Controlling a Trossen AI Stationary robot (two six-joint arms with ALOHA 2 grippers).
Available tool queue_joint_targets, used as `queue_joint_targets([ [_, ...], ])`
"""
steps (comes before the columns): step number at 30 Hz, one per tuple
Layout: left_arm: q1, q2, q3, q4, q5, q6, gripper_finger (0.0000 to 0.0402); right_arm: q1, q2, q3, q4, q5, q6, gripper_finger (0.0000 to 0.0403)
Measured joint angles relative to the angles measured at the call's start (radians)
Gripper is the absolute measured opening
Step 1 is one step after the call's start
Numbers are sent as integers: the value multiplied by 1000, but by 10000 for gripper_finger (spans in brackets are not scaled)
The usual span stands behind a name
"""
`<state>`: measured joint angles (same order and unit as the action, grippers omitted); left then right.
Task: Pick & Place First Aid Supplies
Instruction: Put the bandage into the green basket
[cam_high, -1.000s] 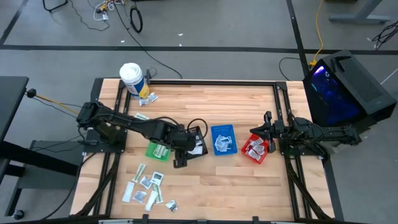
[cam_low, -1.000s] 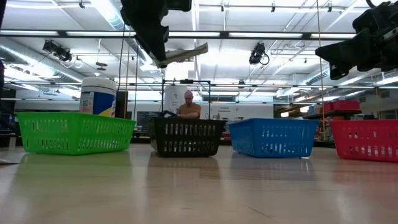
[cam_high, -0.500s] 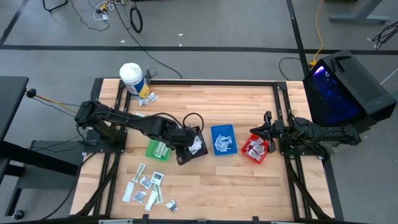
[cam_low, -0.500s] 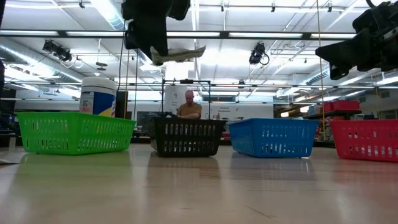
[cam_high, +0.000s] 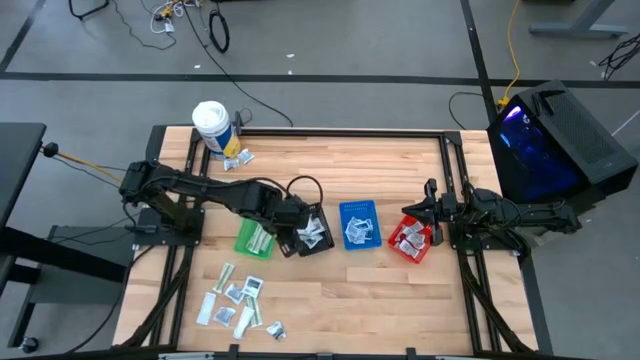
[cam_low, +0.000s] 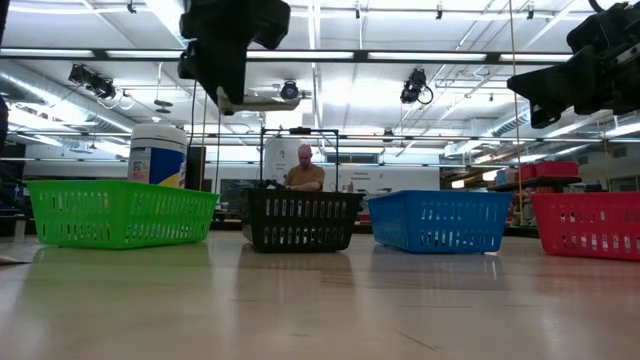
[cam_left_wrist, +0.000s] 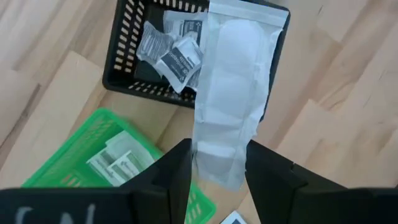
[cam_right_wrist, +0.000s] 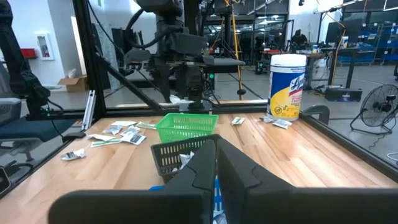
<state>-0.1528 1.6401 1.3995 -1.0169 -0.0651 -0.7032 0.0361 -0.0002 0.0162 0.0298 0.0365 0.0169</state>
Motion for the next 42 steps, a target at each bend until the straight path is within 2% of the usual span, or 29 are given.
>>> queue_joint_targets([
  [6, -2, -23, -6, -26, -10, 16, 149, 0, 0, 0, 0, 0, 0, 23],
  [12, -2, -117, -173, -5, 48, -8, 149, 0, 0, 0, 0, 0, 0, 23],
  [20, -8, -244, -407, -3, 80, -196, 149, 0, 0, 0, 0, 0, 0, 23],
  [25, -8, -276, -486, -3, 82, -323, 149, 0, 0, 0, 0, 0, 0, 23],
  [32, -8, -281, -506, 12, 92, -445, 149, 0, 0, 0, 0, 0, 0, 23],
  [42, -8, -281, -506, 83, 25, -465, 154, 0, 0, 0, 0, 0, 0, 23],
])
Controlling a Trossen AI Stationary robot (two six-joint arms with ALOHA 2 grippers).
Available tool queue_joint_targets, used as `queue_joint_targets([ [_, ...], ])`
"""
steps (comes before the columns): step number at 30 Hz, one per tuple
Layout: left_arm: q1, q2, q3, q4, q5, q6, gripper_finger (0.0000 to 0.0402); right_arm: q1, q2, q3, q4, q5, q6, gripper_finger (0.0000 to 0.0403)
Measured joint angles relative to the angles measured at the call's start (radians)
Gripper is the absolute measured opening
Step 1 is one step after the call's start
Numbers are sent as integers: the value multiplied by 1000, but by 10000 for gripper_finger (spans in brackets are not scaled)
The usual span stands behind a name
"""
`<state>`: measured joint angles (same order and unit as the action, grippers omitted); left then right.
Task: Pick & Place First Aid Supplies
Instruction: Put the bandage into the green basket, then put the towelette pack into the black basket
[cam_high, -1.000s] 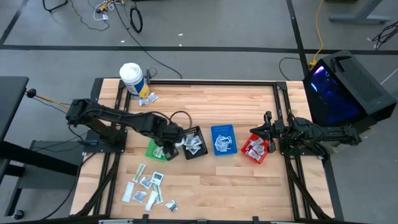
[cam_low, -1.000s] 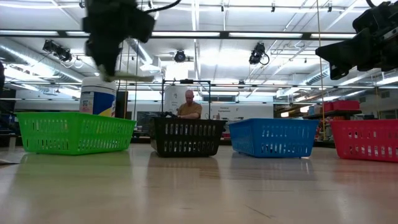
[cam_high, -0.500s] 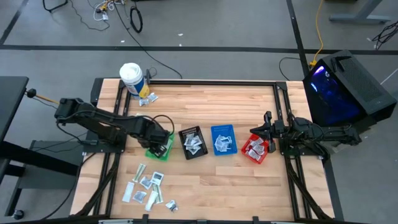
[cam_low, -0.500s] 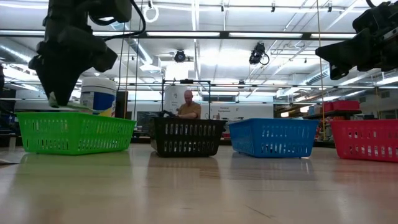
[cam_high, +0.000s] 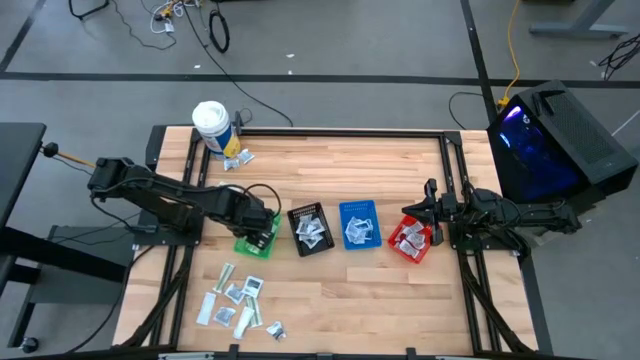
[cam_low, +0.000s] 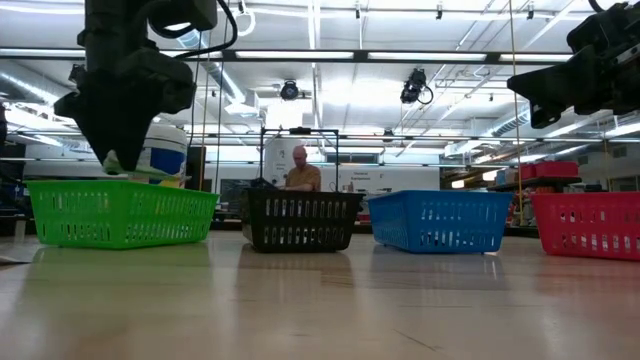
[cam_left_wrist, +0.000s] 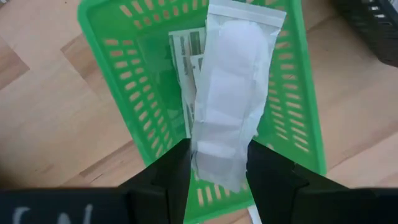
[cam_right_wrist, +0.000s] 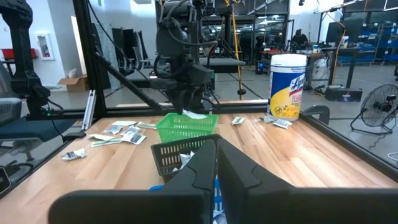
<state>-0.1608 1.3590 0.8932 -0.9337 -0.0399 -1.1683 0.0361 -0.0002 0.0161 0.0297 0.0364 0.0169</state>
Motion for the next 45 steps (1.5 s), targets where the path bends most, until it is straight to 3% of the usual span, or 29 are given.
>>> queue_joint_targets([
  [8, 0, 0, 0, 3, -5, 19, 229, 0, 0, 0, 0, 0, 0, 23],
  [15, -4, 0, 7, 12, 8, 160, 290, 0, 0, 0, 0, 0, 0, 23],
  [24, -74, -10, 134, -9, 14, 278, 296, 0, 0, 0, 0, 0, 0, 23],
  [32, -205, -10, 244, -10, 7, 581, 296, 0, 0, 0, 0, 0, 0, 23],
  [45, -421, 49, 247, 114, 12, 1052, 296, 0, 0, 0, 0, 0, 0, 23],
])
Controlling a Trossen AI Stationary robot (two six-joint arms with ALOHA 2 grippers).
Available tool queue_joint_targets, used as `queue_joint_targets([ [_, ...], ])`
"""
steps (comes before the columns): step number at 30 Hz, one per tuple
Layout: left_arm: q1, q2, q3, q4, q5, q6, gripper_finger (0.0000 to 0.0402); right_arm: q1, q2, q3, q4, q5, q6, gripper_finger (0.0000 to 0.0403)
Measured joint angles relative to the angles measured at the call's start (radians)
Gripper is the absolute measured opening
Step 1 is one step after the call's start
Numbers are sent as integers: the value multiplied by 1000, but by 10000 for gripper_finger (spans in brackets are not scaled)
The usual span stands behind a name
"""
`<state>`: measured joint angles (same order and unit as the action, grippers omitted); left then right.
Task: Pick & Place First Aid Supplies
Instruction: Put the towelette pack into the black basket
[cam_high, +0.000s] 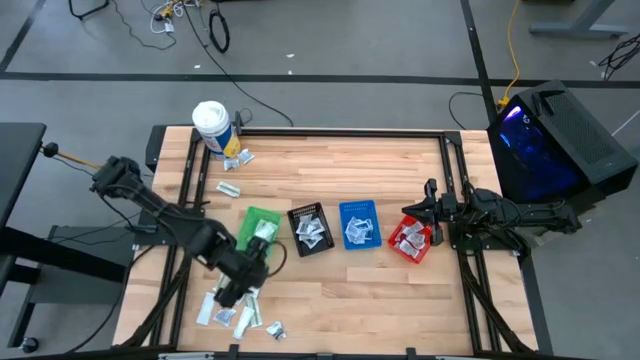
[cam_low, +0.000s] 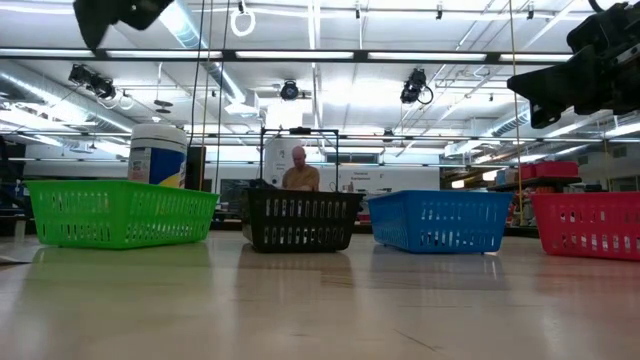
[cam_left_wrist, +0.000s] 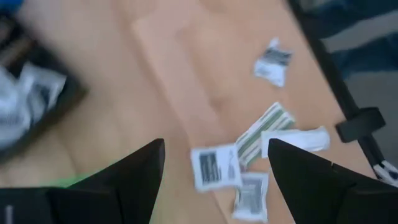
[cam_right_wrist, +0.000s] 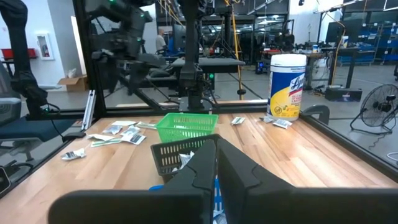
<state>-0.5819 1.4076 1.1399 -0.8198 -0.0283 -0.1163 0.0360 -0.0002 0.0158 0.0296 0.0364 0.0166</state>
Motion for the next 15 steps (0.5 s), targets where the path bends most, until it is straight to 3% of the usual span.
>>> queue_joint_targets([
  [7, -84, 67, 0, 99, 6, 152, 296, 0, 0, 0, 0, 0, 0, 23],
  [15, -156, 162, 19, 192, 6, 149, 296, 0, 0, 0, 0, 0, 0, 23],
])
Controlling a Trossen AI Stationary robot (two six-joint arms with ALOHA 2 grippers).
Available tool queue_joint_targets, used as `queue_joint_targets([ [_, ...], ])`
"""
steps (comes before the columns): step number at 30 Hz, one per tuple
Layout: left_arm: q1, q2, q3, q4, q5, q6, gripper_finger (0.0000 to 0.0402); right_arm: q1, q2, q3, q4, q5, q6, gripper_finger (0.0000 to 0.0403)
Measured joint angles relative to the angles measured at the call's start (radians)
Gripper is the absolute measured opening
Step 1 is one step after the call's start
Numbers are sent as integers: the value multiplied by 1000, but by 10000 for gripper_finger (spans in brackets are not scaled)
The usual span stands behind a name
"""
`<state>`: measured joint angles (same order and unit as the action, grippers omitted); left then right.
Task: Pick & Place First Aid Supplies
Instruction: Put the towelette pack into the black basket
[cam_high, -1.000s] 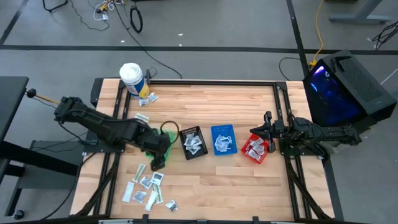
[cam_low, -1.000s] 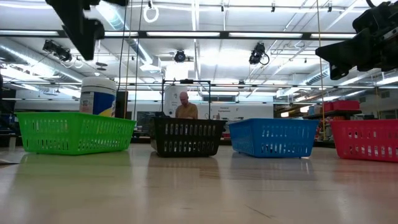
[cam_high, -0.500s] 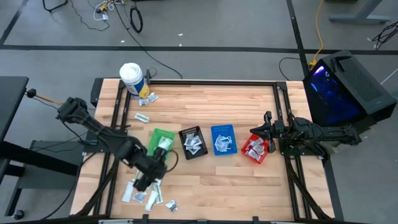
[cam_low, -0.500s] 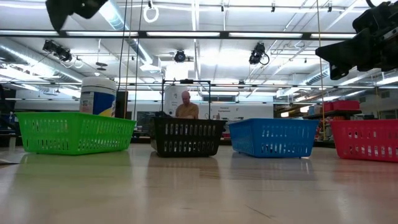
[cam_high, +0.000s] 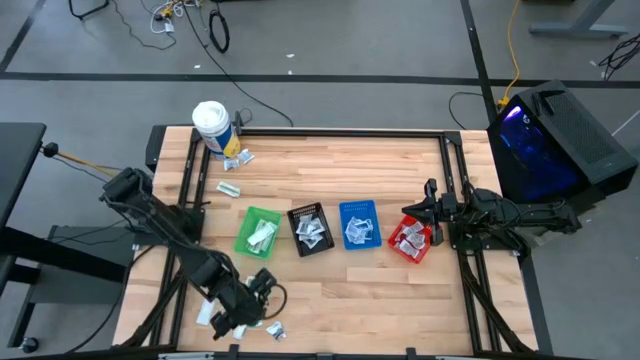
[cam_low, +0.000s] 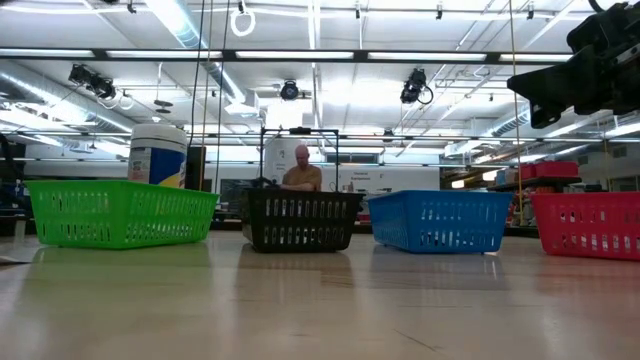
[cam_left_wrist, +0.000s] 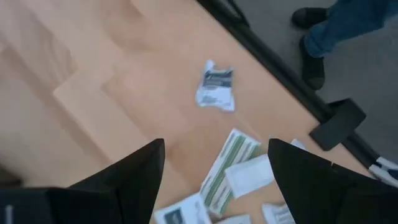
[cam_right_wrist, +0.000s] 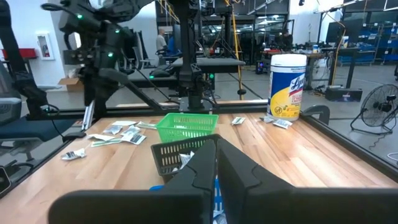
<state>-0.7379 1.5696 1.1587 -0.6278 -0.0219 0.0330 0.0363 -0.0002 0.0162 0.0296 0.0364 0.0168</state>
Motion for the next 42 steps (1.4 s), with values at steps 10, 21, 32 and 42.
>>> queue_joint_targets([
  [10, -30, 113, 174, -10, -28, -3, 296, 0, 0, 0, 0, 0, 0, 23],
  [21, -29, 204, 215, -8, -29, 2, 296, 0, 0, 0, 0, 0, 0, 23],
  [32, -47, 309, 215, 3, -42, -30, 296, 0, 0, 0, 0, 0, 0, 23],
  [42, -52, 377, 215, 18, -13, -47, 296, 0, 0, 0, 0, 0, 0, 23],
])
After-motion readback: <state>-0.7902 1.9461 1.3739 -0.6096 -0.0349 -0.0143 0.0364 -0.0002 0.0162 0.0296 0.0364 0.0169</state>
